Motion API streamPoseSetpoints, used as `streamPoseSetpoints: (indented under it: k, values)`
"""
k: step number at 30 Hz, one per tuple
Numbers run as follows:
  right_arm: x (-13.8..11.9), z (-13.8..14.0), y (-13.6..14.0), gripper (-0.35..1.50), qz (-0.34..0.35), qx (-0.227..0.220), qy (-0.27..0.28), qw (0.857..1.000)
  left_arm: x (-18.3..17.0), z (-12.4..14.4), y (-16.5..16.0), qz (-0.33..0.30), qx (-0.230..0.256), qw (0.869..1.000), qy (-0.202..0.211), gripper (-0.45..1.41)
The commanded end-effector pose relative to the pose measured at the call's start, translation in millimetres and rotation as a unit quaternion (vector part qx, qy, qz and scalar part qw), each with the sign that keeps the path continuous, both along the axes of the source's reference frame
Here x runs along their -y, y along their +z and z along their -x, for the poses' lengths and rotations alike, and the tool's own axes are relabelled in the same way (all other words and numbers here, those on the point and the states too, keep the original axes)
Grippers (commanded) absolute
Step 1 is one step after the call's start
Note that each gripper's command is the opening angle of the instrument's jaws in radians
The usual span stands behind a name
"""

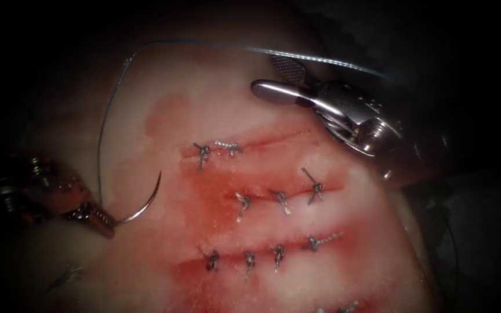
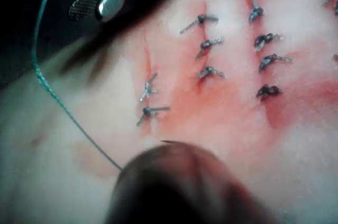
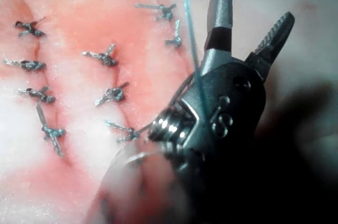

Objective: Wound Closure
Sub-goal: Transfer the needle to the right grasper

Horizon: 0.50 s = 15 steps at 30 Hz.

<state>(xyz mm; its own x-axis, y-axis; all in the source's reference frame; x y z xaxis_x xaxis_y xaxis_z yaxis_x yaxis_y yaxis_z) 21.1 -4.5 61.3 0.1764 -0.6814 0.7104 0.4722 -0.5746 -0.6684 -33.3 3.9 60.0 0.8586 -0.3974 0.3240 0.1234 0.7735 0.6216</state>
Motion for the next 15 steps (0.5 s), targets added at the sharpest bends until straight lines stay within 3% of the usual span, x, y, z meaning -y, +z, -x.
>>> streamPoseSetpoints:
  k: [1,2,5,8,9,11,12,15]
  values:
    - [0.4,-0.8,0.4,1.43,0.000,-0.001,0.000,1.000,-0.9,0.6,-0.1,0.039,0.022,0.999,0.021,-0.45]
    - [0.4,-0.8,0.4,1.43,0.000,-0.001,0.000,1.000,-0.9,0.6,-0.1,0.039,0.022,0.999,0.021,-0.45]
    - [0.4,-1.0,0.3,1.42,0.000,-0.001,0.001,1.000,-2.0,1.1,-1.1,0.107,0.066,0.988,0.088,-0.45]
    - [0.7,-1.2,0.2,1.30,-0.044,-0.022,0.012,0.999,-3.4,2.6,-2.3,0.180,0.102,0.967,0.146,-0.45]
    - [0.7,-1.2,0.2,1.30,-0.044,-0.022,0.012,0.999,-3.4,2.6,-2.3,0.180,0.102,0.967,0.146,-0.45]
    - [1.4,-1.2,0.0,1.23,-0.095,-0.047,0.025,0.994,-4.2,3.6,-2.8,0.235,0.113,0.951,0.165,-0.45]
    - [1.8,-1.2,-0.1,1.21,-0.110,-0.055,0.029,0.992,-4.6,4.1,-3.0,0.262,0.126,0.939,0.184,-0.45]
    - [2.9,-1.4,-0.7,1.21,-0.143,-0.082,0.010,0.986,-5.1,6.0,-3.7,0.333,0.212,0.879,0.266,-0.45]
